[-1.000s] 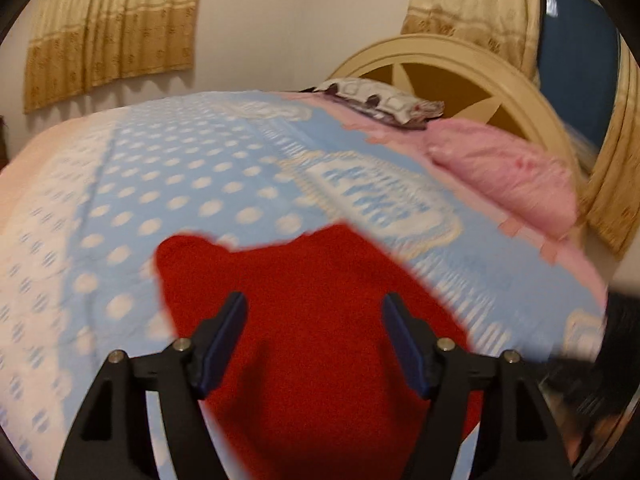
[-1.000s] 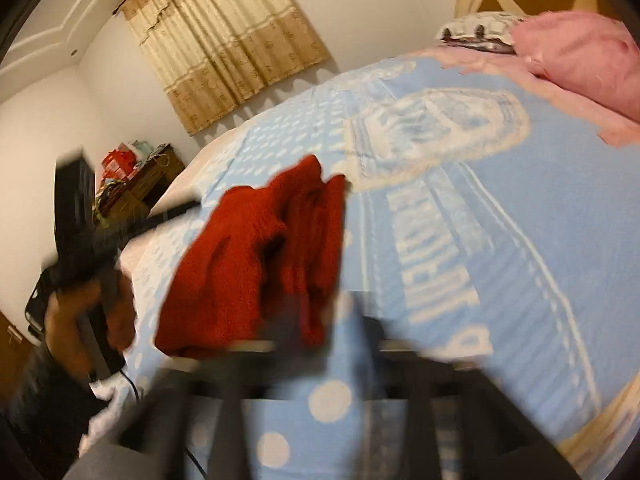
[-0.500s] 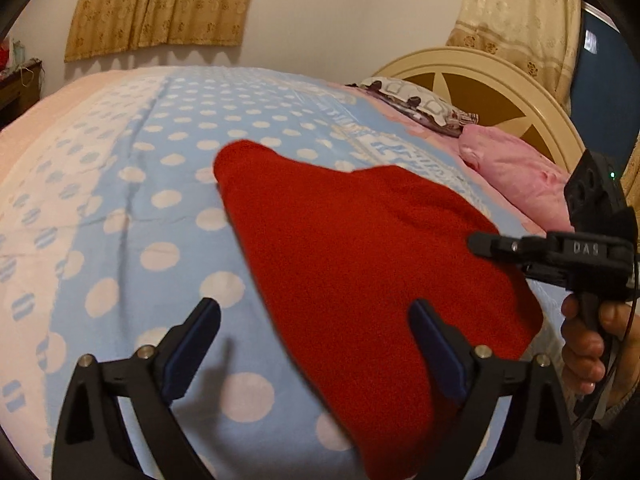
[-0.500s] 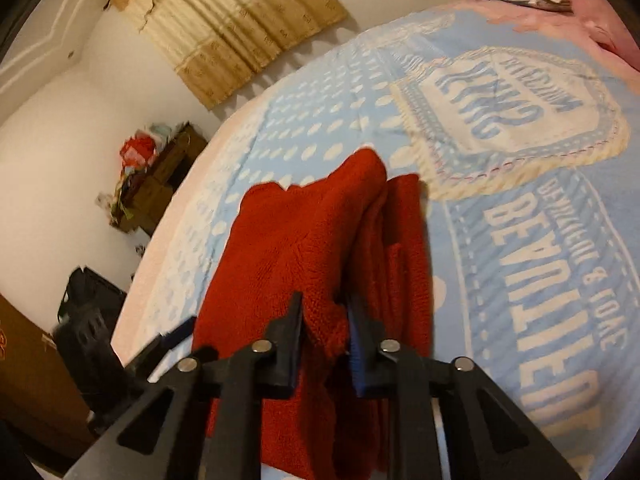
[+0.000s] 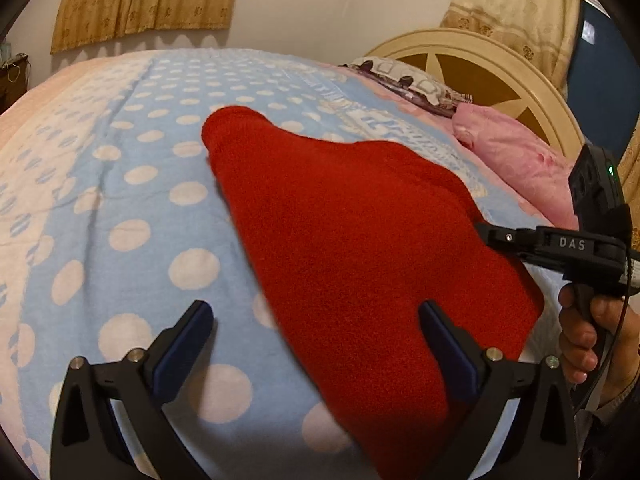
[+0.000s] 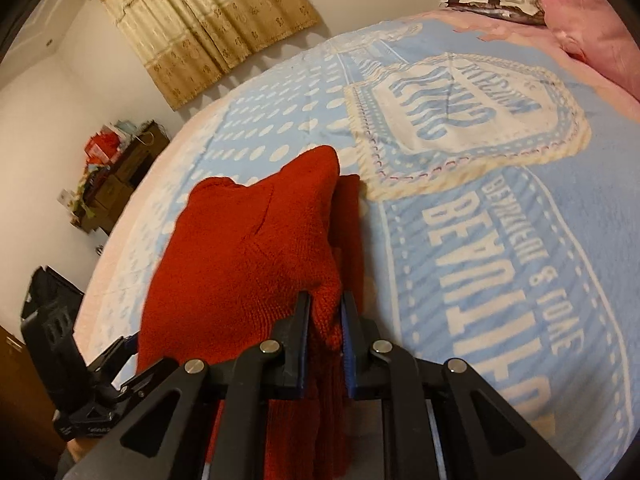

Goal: Fold small clothes

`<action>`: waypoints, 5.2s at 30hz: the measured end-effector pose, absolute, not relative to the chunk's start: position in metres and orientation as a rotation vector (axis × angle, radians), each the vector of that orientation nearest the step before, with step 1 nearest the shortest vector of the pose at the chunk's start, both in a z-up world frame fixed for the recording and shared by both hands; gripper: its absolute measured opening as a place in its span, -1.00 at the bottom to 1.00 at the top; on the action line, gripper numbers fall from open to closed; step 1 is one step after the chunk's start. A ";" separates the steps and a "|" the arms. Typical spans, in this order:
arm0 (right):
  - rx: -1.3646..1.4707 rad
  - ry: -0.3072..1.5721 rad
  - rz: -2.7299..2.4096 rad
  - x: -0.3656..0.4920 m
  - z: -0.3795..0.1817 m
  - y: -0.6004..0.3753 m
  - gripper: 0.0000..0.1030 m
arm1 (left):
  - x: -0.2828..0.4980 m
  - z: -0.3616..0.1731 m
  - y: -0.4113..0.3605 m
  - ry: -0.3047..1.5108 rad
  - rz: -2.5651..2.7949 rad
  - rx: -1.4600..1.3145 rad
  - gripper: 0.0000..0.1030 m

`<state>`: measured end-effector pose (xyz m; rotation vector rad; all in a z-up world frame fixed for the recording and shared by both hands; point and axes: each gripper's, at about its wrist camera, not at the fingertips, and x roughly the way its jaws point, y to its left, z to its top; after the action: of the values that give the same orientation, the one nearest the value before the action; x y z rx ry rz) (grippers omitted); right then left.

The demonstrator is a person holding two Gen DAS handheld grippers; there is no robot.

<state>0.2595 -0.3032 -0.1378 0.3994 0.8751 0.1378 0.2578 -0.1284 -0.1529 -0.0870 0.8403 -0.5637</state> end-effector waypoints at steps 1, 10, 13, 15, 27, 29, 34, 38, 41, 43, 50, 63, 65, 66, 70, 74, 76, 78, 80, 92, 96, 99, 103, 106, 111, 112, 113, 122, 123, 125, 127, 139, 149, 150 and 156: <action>0.398 0.883 0.132 0.262 -0.138 -0.304 -0.74 | 0.259 -0.154 -0.130 0.850 -0.565 -0.083 1.00; 0.180 0.752 0.076 0.241 -0.091 -0.276 -0.67 | 0.260 -0.157 -0.131 0.863 -0.570 -0.093 1.00; 0.098 0.678 0.145 0.234 -0.066 -0.244 -0.61 | 0.260 -0.156 -0.132 0.863 -0.567 -0.087 1.00; 0.048 0.693 0.234 0.237 -0.064 -0.220 -0.14 | 0.261 -0.156 -0.132 0.864 -0.567 -0.086 1.00; 0.187 0.938 0.255 0.302 -0.131 -0.245 -0.38 | 0.262 -0.156 -0.128 0.857 -0.585 -0.105 1.00; 0.174 0.943 0.271 0.303 -0.132 -0.244 -0.38 | 0.262 -0.156 -0.128 0.854 -0.585 -0.103 1.00; 0.173 0.913 0.293 0.297 -0.117 -0.239 -0.34 | 0.261 -0.156 -0.129 0.852 -0.578 -0.098 1.00; 0.188 0.827 0.309 0.289 -0.100 -0.244 -0.05 | 0.261 -0.156 -0.130 0.850 -0.577 -0.097 1.00; 0.121 0.883 0.277 0.302 -0.109 -0.243 -0.05 | 0.261 -0.156 -0.130 0.847 -0.576 -0.090 1.00; 0.123 0.966 0.235 0.317 -0.128 -0.252 -0.05 | 0.261 -0.156 -0.128 0.847 -0.585 -0.099 1.00; 0.115 0.956 0.240 0.319 -0.128 -0.260 -0.06 | 0.256 -0.154 -0.116 0.823 -0.609 -0.179 1.00; 0.380 0.940 0.316 0.335 -0.128 -0.324 0.20 | 0.262 -0.157 -0.129 0.864 -0.598 -0.122 1.00; 0.430 0.953 0.332 0.343 -0.138 -0.332 0.20 | 0.263 -0.158 -0.130 0.866 -0.596 -0.118 1.00; 0.453 0.959 0.339 0.346 -0.143 -0.336 0.20 | 0.263 -0.158 -0.130 0.867 -0.594 -0.115 1.00; 0.560 0.981 0.376 0.360 -0.164 -0.349 0.20 | 0.264 -0.158 -0.131 0.871 -0.594 -0.111 1.00; 0.584 0.965 0.398 0.367 -0.167 -0.350 0.20 | 0.265 -0.159 -0.132 0.871 -0.593 -0.107 1.00; 0.587 0.962 0.407 0.371 -0.167 -0.349 0.20 | 0.266 -0.159 -0.132 0.873 -0.594 -0.107 1.00; 0.589 0.955 0.422 0.374 -0.167 -0.346 0.20 | 0.266 -0.159 -0.133 0.874 -0.595 -0.108 1.00; 0.584 0.951 0.433 0.378 -0.168 -0.341 0.20 | 0.265 -0.160 -0.133 0.873 -0.595 -0.109 1.00; 0.556 0.947 0.433 0.391 -0.172 -0.322 -0.22 | 0.267 -0.160 -0.131 0.879 -0.606 -0.131 1.00; 0.587 0.959 0.454 0.391 -0.175 -0.322 -0.40 | 0.265 -0.159 -0.132 0.871 -0.627 -0.134 0.90; 0.558 0.941 0.459 0.386 -0.168 -0.315 -0.45 | 0.263 -0.156 -0.131 0.855 -0.691 -0.160 0.35; 0.610 0.888 0.465 0.376 -0.155 -0.315 -0.47 | 0.257 -0.149 -0.129 0.825 -0.672 -0.160 0.00; 0.602 0.864 0.468 0.367 -0.144 -0.311 -0.47 | 0.251 -0.142 -0.125 0.819 -0.669 -0.166 -0.15; 0.590 0.844 0.498 0.356 -0.123 -0.296 -0.48 | 0.239 -0.123 -0.111 0.794 -0.672 -0.172 -0.18; 0.588 0.844 0.503 0.354 -0.120 -0.291 -0.48 | 0.237 -0.120 -0.108 0.789 -0.668 -0.171 -0.18; 0.589 0.844 0.511 0.352 -0.117 -0.285 -0.48 | 0.234 -0.115 -0.101 0.787 -0.659 -0.169 -0.19; 0.587 0.838 0.633 0.336 -0.095 -0.208 -0.48 | 0.196 -0.092 -0.044 0.742 -0.565 -0.169 -0.19; 0.583 0.839 0.647 0.335 -0.094 -0.198 -0.48 | 0.190 -0.091 -0.035 0.734 -0.547 -0.175 -0.20; 0.577 0.848 0.683 0.333 -0.092 -0.175 -0.48 | 0.181 -0.088 -0.018 0.723 -0.512 -0.186 -0.20; 0.570 0.855 0.714 0.332 -0.091 -0.153 -0.48 | 0.174 -0.088 -0.006 0.714 -0.476 -0.194 -0.20; 0.516 0.923 0.875 0.326 -0.096 -0.030 -0.48 | 0.138 -0.091 0.065 0.668 -0.289 -0.283 -0.20; 0.389 0.960 0.910 0.324 -0.108 0.047 -0.48 | 0.134 -0.115 0.102 0.675 -0.184 -0.331 -0.20; 0.377 0.963 0.910 0.325 -0.109 0.053 -0.48 | 0.136 -0.119 0.104 0.677 -0.177 -0.335 -0.20; 0.337 0.981 0.903 0.330 -0.119 0.075 -0.48 | 0.137 -0.131 0.115 0.687 -0.159 -0.369 -0.20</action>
<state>0.3302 0.0746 -0.1191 0.3367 0.9807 0.9026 0.1371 0.1147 -0.1307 -0.3691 0.6870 -0.1594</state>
